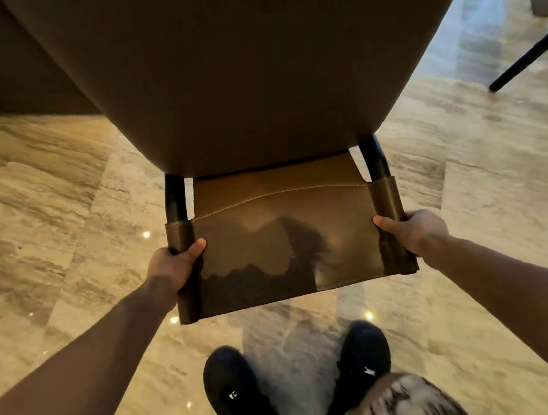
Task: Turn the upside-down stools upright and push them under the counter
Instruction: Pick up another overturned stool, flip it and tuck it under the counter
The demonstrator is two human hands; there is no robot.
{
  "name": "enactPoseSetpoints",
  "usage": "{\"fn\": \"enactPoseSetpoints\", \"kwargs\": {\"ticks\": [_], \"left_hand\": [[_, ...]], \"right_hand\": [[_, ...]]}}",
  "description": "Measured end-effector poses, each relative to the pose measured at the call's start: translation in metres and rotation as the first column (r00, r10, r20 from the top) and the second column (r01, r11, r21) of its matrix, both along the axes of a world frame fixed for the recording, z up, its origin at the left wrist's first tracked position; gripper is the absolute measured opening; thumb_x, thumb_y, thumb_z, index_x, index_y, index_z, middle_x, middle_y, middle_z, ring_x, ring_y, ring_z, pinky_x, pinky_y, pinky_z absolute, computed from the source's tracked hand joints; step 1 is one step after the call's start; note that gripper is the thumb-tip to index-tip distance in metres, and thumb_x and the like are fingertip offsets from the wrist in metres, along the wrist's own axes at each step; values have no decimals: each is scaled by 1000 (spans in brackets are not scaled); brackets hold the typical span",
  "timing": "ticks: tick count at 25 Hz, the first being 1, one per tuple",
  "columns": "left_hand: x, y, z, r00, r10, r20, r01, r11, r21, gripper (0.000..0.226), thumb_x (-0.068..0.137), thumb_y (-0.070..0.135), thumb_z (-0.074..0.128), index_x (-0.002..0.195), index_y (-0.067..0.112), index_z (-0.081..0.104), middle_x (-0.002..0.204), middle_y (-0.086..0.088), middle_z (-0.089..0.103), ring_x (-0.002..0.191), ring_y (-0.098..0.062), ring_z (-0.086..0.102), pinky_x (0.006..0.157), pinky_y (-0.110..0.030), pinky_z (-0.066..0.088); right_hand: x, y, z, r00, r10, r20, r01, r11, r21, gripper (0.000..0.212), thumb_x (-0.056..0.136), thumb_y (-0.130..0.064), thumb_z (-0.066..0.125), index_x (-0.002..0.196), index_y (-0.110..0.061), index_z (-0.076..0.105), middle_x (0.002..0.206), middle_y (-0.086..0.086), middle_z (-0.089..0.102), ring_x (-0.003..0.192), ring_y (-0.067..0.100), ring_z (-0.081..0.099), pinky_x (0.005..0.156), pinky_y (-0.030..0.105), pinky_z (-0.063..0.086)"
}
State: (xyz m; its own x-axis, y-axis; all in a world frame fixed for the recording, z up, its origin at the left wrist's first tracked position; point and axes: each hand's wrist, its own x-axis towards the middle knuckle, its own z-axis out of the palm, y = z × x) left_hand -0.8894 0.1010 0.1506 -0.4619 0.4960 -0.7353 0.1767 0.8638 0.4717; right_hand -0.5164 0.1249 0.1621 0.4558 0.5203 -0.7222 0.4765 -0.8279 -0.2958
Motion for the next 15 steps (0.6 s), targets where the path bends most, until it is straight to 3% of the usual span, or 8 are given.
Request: {"fn": "enactPoseSetpoints", "kwargs": {"ticks": [6, 9, 12, 15], "left_hand": [[4, -18, 141, 998, -29, -58, 24, 996, -85, 53, 88, 45, 71, 117, 2, 63, 103, -12, 65, 95, -31, 58, 82, -40, 46], [2, -23, 201, 997, -10, -71, 5, 997, -75, 64, 85, 39, 76, 127, 2, 47, 111, -17, 63, 103, -36, 60, 88, -46, 50], [-1, -21, 270, 992, -49, -115, 39, 995, -87, 70, 86, 32, 76, 133, 10, 29, 108, -15, 54, 97, -34, 55, 90, -50, 46], [-5, -13, 334, 989, -73, -126, 58, 991, -119, 65, 87, 30, 76, 125, 20, 24, 108, -16, 50, 98, -37, 55, 94, -53, 47]], "right_hand": [[0, -9, 154, 999, 23, 34, -18, 990, -140, 59, 87, -52, 65, 126, -9, 58, 109, 12, 64, 93, 31, 60, 77, 37, 44], [-1, -11, 216, 997, 81, 17, -76, 981, -179, 56, 92, -50, 59, 129, -9, 53, 104, 11, 60, 90, 30, 57, 77, 38, 45], [-8, -11, 282, 975, 220, -1, -215, 951, -223, 51, 99, -48, 48, 127, -7, 52, 98, 11, 60, 84, 27, 58, 73, 35, 46], [-19, -1, 344, 967, 256, -12, -249, 929, -273, 47, 101, -46, 44, 124, -6, 53, 101, 13, 62, 79, 25, 59, 67, 31, 43]]}}
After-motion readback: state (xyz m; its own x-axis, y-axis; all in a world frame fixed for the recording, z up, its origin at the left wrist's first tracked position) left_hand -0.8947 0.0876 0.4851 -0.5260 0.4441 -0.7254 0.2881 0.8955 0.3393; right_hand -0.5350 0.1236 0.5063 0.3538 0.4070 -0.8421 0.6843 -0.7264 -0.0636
